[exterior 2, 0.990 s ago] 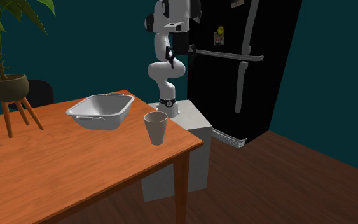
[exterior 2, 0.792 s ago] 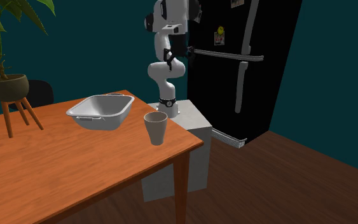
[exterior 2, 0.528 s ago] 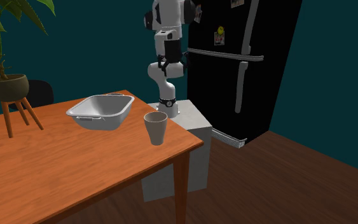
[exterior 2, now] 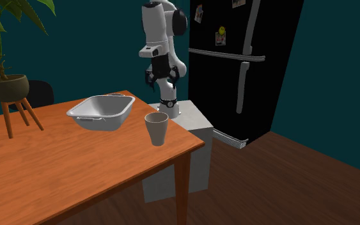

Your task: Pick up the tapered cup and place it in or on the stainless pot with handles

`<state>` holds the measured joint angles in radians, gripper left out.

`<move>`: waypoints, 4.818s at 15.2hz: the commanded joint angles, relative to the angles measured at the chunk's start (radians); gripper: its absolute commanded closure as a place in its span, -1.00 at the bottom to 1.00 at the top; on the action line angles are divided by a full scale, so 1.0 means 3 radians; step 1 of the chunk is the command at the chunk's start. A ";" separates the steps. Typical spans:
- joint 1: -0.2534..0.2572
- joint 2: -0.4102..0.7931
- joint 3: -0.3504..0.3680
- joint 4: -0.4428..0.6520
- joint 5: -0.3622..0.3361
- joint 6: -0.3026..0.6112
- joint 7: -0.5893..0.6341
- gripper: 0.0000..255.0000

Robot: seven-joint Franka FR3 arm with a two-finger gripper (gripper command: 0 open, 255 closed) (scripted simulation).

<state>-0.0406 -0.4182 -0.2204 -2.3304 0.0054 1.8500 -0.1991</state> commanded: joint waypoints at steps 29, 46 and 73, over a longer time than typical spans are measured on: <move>-0.0116 0.1639 -0.0464 0.0689 0.0463 0.0694 -0.1052 1.00; -0.0108 0.1443 -0.0467 0.0932 0.0364 0.0275 -0.0950 1.00; -0.0104 0.1279 -0.0462 0.1968 0.0283 -0.0904 -0.0800 1.00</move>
<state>-0.0718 -0.0360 -0.3591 -1.7569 0.0897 1.5942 -0.4405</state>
